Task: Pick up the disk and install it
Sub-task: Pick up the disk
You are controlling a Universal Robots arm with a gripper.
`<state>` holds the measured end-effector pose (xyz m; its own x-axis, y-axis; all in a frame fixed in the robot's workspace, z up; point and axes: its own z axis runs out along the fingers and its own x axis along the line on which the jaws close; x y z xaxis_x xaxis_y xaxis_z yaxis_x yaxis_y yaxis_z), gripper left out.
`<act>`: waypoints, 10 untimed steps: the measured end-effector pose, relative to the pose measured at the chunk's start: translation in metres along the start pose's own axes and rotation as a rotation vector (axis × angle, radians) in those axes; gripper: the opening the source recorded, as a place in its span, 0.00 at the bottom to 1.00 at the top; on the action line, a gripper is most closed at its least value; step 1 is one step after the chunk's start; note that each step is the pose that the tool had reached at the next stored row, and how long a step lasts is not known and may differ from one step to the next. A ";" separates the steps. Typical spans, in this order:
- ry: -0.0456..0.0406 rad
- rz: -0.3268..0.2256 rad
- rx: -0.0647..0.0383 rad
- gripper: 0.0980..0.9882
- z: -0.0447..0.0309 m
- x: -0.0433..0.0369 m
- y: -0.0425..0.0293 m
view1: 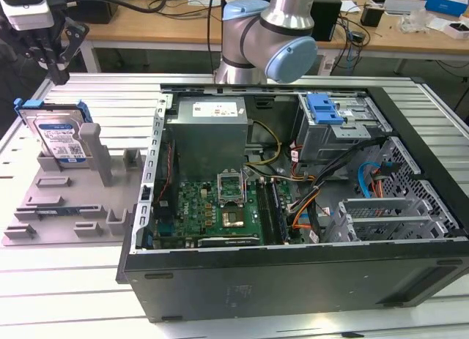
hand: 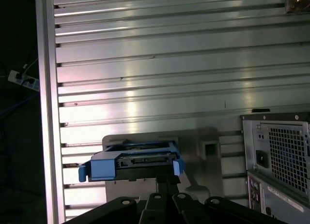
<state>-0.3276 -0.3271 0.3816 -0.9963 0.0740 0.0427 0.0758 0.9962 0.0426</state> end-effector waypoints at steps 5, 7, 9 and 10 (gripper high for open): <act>0.0019 -0.057 0.002 0.01 0.0002 0.0000 0.0005; 0.0037 -0.111 0.005 0.01 0.0008 0.0000 0.0005; 0.0067 -0.181 0.008 0.01 0.0014 0.0000 0.0004; 0.0089 -0.233 0.010 0.01 0.0018 0.0000 0.0004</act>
<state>-0.3276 -0.3266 0.3798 -0.9865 -0.1584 0.0417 -0.1567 0.9867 0.0426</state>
